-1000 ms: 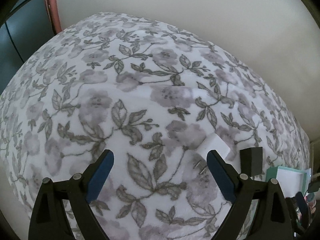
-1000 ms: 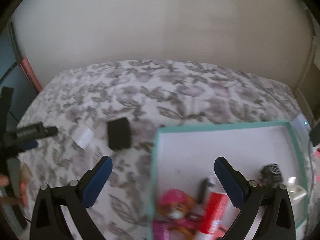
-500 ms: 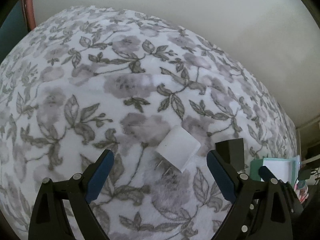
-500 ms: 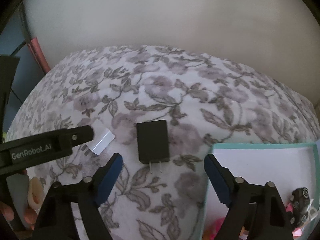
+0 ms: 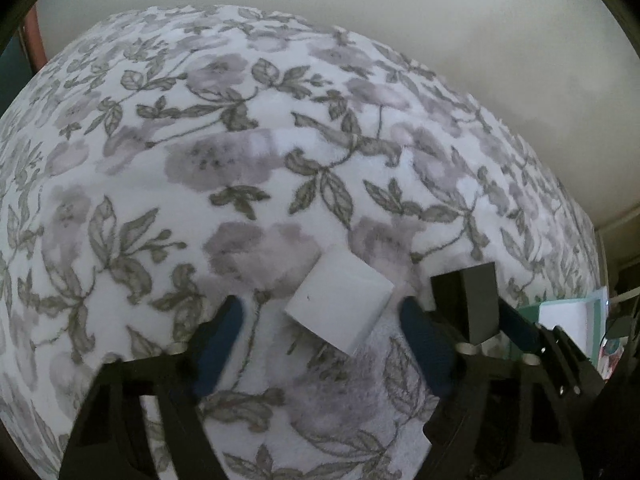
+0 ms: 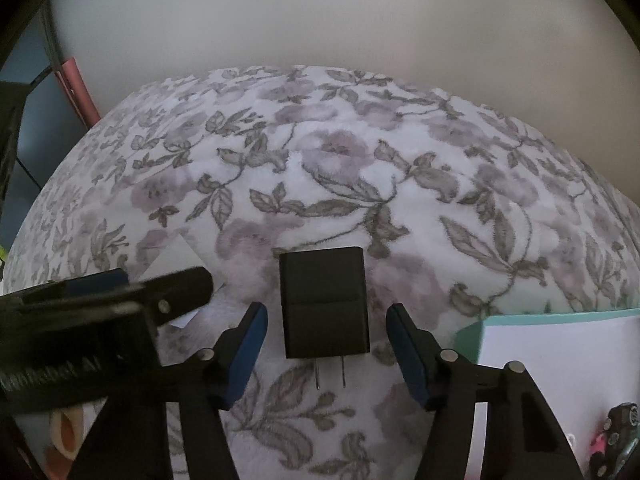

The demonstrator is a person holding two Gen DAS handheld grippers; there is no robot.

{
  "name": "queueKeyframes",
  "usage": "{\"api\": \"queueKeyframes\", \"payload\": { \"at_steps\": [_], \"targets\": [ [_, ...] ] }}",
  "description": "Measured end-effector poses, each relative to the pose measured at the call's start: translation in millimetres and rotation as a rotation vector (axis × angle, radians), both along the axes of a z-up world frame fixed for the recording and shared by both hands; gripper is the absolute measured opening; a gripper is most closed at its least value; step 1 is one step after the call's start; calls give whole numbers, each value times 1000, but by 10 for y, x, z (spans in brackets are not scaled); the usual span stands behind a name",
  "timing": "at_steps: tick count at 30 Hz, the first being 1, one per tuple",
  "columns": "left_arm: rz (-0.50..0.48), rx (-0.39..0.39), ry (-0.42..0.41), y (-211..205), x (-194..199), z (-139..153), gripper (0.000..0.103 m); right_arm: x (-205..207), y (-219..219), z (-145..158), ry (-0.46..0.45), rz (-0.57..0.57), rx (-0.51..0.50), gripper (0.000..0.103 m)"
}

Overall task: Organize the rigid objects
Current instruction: 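Move both open tools back toward the white charger cube and black plug, then grasp the white charger cube with the left tool while the right tool grasps the black plug, then carry the white charger cube and black plug over the tray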

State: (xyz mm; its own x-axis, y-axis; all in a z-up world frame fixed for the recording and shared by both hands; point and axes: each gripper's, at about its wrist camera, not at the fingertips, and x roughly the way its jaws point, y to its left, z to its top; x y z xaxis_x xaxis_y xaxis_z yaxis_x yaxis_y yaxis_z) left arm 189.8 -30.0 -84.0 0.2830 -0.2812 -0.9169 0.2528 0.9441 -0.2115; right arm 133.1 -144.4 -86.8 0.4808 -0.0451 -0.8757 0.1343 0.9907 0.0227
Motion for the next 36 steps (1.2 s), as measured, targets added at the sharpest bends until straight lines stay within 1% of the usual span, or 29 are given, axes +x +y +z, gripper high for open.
{"api": "queueKeyframes", "payload": {
  "at_steps": [2,3,4,5,6,8,9,10,11,16,20,26,31,36],
  "targets": [
    [-6,10,-2,-13,0,-11,71,27,10,-21,4,3,-3,65],
    [-10,-2,13,-11,2,-4,69,35,13,-27,6,4,-4,64],
    [-14,-14,15,-5,4,5,60,43,20,-31,7,6,-5,61],
    [-16,-27,18,-6,9,12,55,46,24,-30,6,5,-7,58],
    [-18,-23,20,-15,11,12,55,48,28,-29,6,4,-8,57],
    [-25,-16,20,-22,6,12,53,57,28,-26,8,0,-5,50],
    [-24,-18,23,-21,5,10,53,56,27,-23,11,-3,-5,49],
    [-21,-21,29,-16,5,9,52,50,23,-16,12,-6,0,45],
    [-18,-23,34,-6,4,10,52,51,19,-17,12,-7,7,44],
    [1,-15,60,69,-60,44,51,-63,33,10,10,-12,28,44],
    [9,-17,60,134,-155,122,50,-201,53,88,-1,-16,44,44],
    [-7,-24,17,135,-368,362,44,-473,45,283,-31,-45,80,44],
    [-52,-16,-24,23,-550,515,44,-693,6,448,-55,-73,103,44],
    [-69,-12,-29,-5,-653,569,44,-896,-68,570,-69,-106,123,44]
  ]
}}
